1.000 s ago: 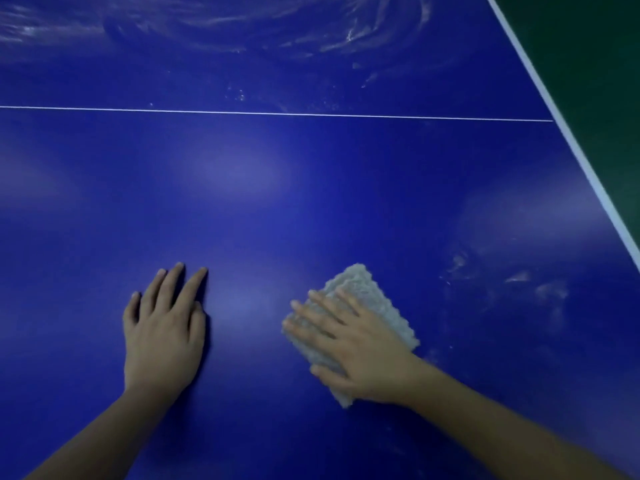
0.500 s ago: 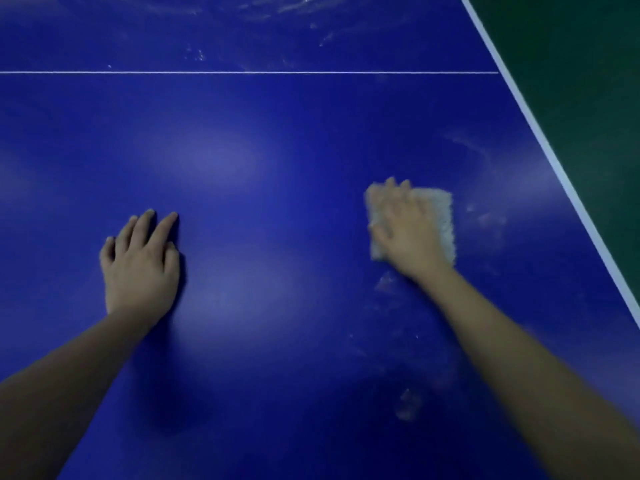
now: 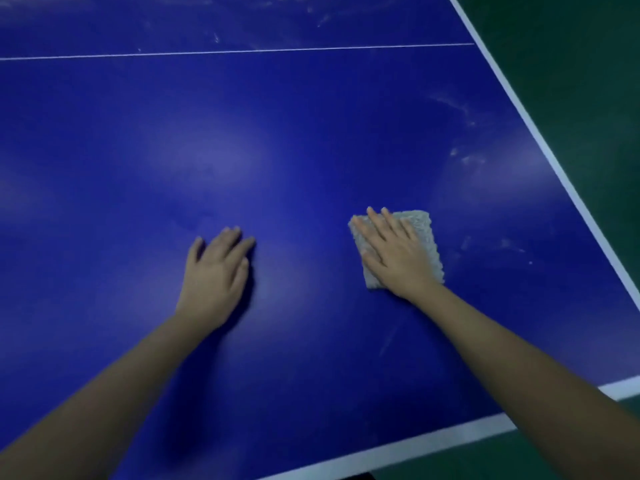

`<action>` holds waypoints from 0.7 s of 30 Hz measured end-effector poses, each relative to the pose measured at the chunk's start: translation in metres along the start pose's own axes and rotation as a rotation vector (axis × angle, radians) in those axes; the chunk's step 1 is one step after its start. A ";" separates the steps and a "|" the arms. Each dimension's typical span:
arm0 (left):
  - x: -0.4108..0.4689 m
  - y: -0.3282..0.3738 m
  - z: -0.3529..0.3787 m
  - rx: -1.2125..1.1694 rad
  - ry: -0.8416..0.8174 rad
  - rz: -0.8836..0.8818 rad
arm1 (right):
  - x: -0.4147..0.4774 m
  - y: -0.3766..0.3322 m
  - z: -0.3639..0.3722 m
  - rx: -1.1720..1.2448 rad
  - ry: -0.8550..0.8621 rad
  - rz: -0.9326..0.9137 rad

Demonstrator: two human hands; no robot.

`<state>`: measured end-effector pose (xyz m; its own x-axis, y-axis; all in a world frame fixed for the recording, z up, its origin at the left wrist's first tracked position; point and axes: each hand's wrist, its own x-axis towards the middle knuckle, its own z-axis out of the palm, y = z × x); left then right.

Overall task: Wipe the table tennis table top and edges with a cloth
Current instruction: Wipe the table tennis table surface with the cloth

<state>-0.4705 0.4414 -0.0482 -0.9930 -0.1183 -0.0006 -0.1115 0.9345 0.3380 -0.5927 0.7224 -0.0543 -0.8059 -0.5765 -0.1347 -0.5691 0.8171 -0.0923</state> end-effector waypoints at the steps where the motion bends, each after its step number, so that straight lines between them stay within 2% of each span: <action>1: -0.017 0.006 0.001 0.009 -0.024 0.052 | 0.002 -0.007 0.003 -0.001 0.008 0.073; 4: -0.051 0.016 0.006 0.035 -0.080 0.112 | -0.007 -0.047 0.005 0.001 -0.034 0.102; 11: -0.065 0.016 0.017 0.029 -0.069 0.098 | -0.121 -0.158 0.024 -0.109 -0.106 -0.401; 15: -0.065 0.016 0.021 0.037 -0.046 0.101 | -0.161 -0.141 0.033 -0.148 -0.163 -0.620; 16: -0.065 0.016 0.022 0.050 -0.043 0.102 | -0.164 -0.130 0.030 -0.167 -0.183 -0.602; 18: -0.065 0.016 0.024 0.067 -0.039 0.102 | -0.164 -0.103 0.023 -0.161 -0.176 -0.440; 21: -0.065 0.016 0.023 0.064 -0.033 0.109 | -0.168 -0.067 0.019 -0.035 -0.146 -0.004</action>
<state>-0.4090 0.4717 -0.0649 -1.0000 -0.0046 0.0011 -0.0041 0.9608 0.2773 -0.4164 0.7646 -0.0445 -0.7726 -0.5713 -0.2771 -0.5798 0.8126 -0.0588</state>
